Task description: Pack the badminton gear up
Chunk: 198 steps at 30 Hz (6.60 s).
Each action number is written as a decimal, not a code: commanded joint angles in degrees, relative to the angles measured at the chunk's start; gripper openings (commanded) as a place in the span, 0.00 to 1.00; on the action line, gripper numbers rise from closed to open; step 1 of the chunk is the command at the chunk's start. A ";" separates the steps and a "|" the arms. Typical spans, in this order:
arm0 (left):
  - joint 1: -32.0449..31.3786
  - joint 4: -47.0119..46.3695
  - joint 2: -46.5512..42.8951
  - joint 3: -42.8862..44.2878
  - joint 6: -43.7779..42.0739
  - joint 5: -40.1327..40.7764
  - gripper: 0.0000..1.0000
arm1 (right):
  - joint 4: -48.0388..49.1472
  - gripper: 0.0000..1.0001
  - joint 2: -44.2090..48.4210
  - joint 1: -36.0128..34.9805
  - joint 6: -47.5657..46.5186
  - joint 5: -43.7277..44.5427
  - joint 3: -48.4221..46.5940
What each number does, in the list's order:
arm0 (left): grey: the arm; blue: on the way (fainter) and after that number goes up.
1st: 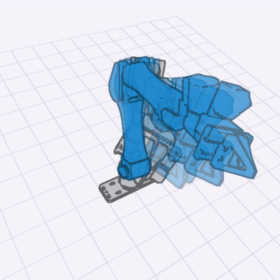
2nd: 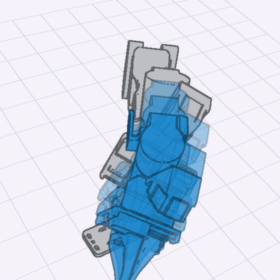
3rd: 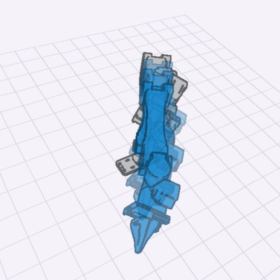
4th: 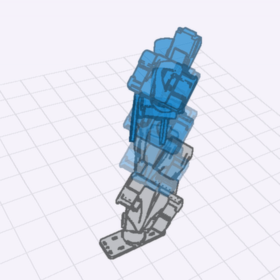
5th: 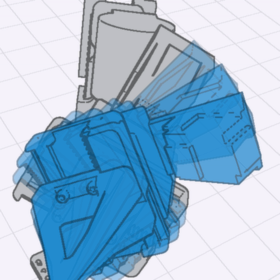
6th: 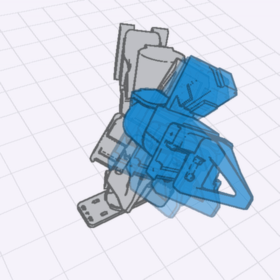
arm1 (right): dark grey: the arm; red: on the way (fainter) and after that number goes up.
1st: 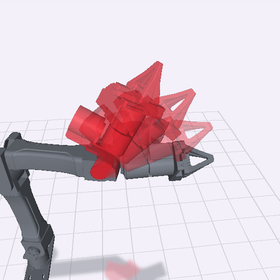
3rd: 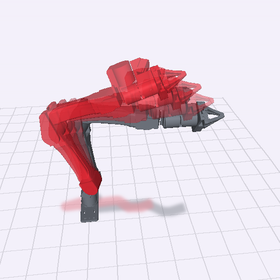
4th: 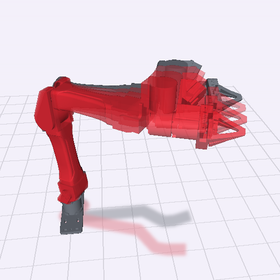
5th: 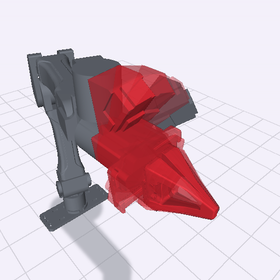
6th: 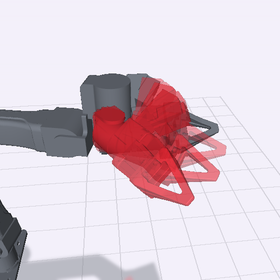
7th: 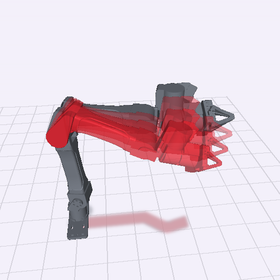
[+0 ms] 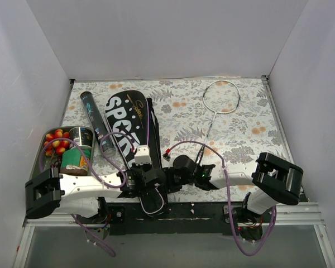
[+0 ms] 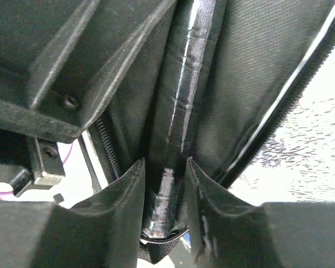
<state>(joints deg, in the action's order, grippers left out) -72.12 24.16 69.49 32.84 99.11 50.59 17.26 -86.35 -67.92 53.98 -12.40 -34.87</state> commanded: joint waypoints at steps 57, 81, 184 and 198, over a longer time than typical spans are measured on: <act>-1.36 -20.12 -14.21 -5.77 -10.52 -5.50 0.00 | 12.32 0.01 -2.33 -2.48 -6.43 7.75 -0.46; -1.36 -16.87 -9.64 -3.14 -8.06 -5.15 0.00 | -41.49 0.45 21.39 10.58 -18.99 32.35 -9.86; -1.36 -7.29 0.91 11.81 -5.16 -2.78 0.00 | -67.62 0.01 31.08 -1.34 9.92 48.00 -6.78; -1.36 -7.55 0.03 9.44 -3.57 -4.01 0.00 | -59.62 0.01 17.45 -2.66 3.25 48.00 -15.83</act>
<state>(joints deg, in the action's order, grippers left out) -73.25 18.02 71.05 42.15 93.97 45.15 -46.22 -66.59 -70.26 59.68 33.30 -46.81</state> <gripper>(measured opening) 0.047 0.042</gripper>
